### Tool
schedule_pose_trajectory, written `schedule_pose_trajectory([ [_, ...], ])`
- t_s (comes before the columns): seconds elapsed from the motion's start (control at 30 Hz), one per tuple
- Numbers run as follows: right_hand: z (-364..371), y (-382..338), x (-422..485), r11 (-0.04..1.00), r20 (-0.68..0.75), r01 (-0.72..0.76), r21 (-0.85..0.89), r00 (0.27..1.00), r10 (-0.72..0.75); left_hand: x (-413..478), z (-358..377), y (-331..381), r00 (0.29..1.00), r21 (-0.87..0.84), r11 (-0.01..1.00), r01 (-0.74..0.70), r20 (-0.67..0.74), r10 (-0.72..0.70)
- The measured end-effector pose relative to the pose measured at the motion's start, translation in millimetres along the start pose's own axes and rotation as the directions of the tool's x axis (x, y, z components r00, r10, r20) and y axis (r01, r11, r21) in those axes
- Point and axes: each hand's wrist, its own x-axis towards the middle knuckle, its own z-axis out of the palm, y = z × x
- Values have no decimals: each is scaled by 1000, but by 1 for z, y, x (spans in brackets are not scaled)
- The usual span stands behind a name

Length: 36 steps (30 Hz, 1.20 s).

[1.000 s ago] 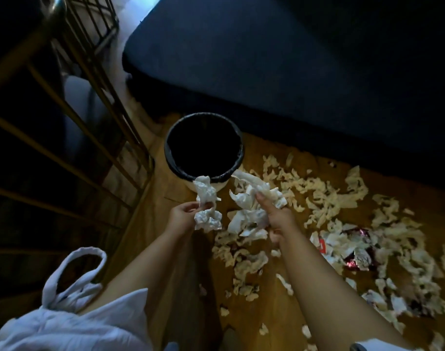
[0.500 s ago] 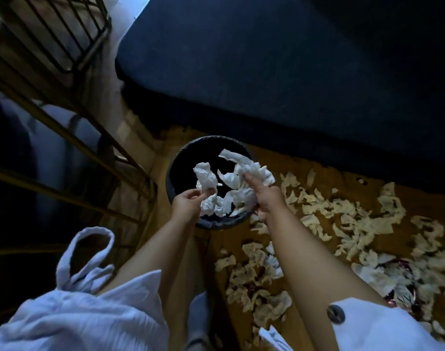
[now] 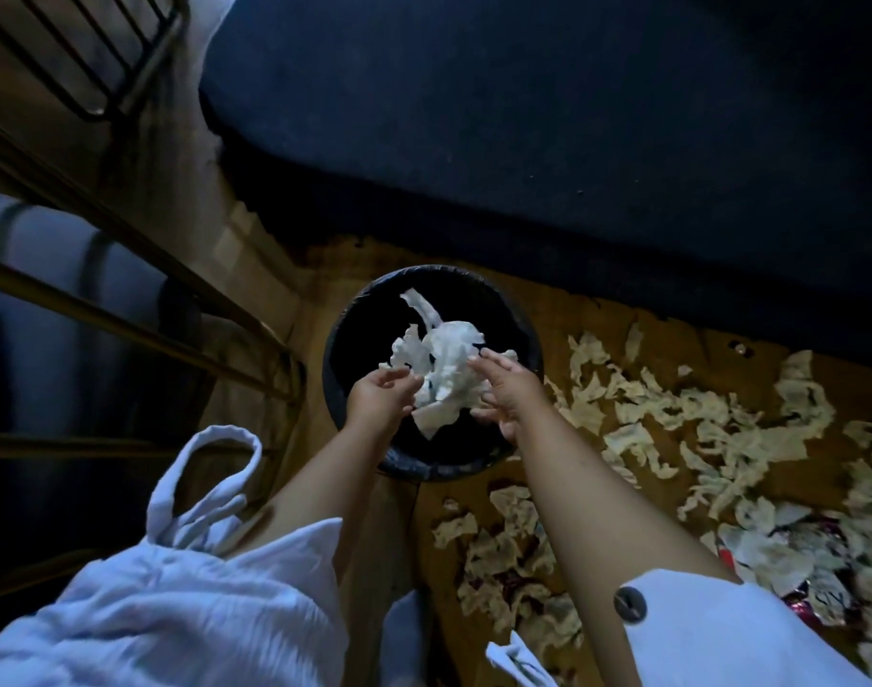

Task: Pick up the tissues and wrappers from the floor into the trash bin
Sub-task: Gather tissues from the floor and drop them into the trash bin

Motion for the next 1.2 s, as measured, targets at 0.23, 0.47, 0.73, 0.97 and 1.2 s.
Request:
schedule_pose_trajectory([
  [0.23,-12,9,-23,998,-11,50,-24,999,-51,-20,1,-9,999,51,998,-41,6,41],
  [0.47,-46,34,-90,975,49,172,-141,985,-167,-104,12,-20,988,176,973,-152,47,146],
  [0.73,-111,99,-210,958,74,210,-194,977,-199,-245,22,-69,982,160,975,-154,137,133],
  [0.97,-158,187,-280,960,17,174,-219,984,-175,-320,20,-142,978,175,983,-63,208,26],
  [1.2,-178,296,-269,974,-68,108,-198,990,-124,-310,11,-252,971,305,948,-89,241,14],
])
